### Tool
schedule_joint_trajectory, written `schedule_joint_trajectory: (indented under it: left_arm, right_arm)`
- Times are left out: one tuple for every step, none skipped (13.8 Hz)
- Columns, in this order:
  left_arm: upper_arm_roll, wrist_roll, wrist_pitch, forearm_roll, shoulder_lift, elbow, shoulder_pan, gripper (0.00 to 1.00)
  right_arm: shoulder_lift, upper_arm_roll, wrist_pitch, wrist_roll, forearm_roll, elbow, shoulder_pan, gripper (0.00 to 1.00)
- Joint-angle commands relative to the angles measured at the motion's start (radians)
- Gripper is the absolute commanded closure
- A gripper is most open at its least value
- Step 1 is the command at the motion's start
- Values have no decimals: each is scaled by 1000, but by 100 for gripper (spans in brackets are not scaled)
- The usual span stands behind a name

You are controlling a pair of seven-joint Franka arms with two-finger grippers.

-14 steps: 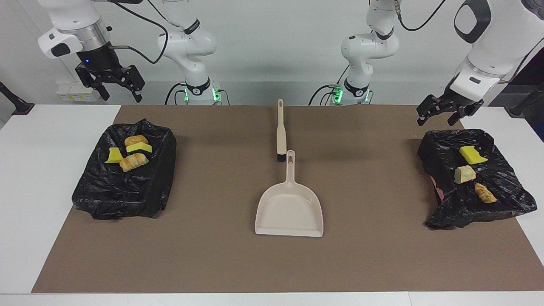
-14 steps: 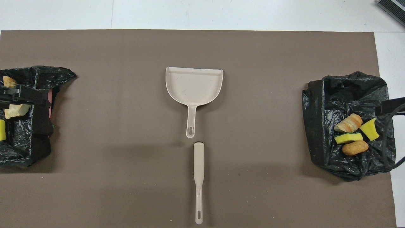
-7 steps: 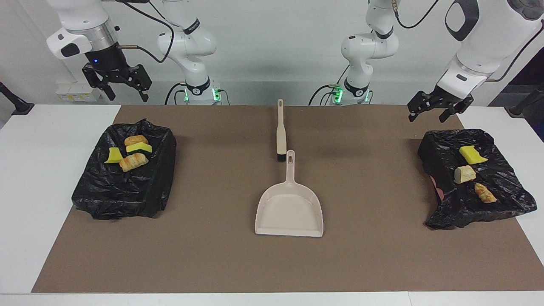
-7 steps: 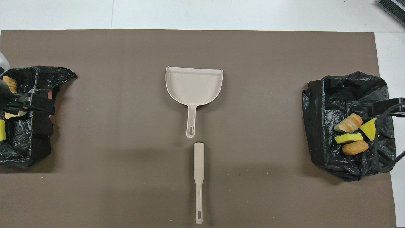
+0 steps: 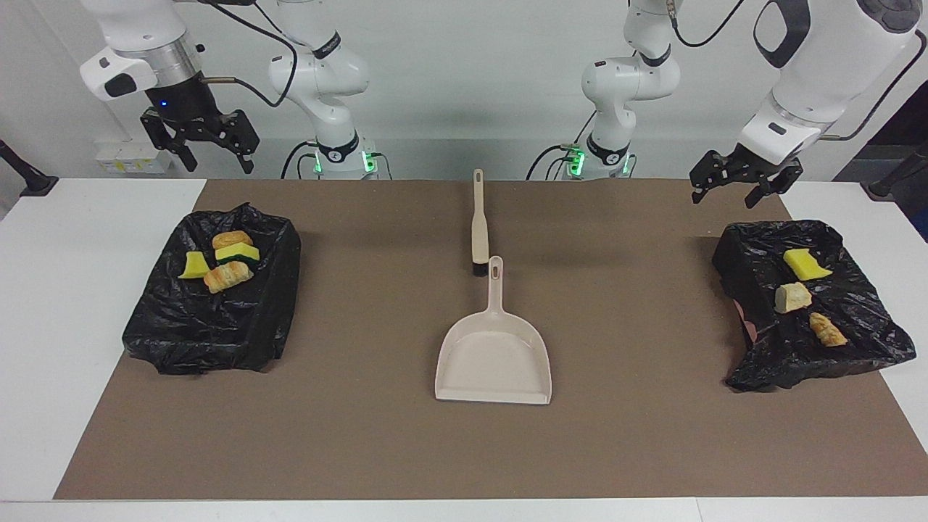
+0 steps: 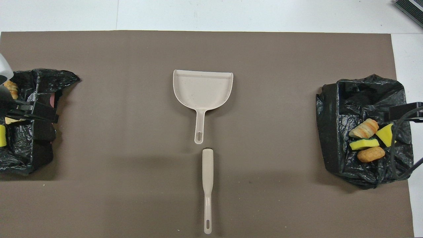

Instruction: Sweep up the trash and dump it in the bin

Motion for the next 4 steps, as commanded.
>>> schedule_joint_trajectory:
  left_arm:
    - [6, 15, -11, 10, -15, -7, -5, 0]
    - [6, 15, -11, 10, -15, -5, -5, 0]
    - [8, 15, -14, 10, -15, -7, -5, 0]
    - [6, 17, -13, 10, -15, -7, -4, 0]
  right_arm:
    - [-15, 10, 6, -28, -12, -12, -15, 0]
    - [-15, 14, 14, -26, -34, -12, -15, 0]
    - [-12, 14, 32, -25, -35, -15, -16, 0]
    - [-10, 14, 35, -23, -35, -15, -16, 0]
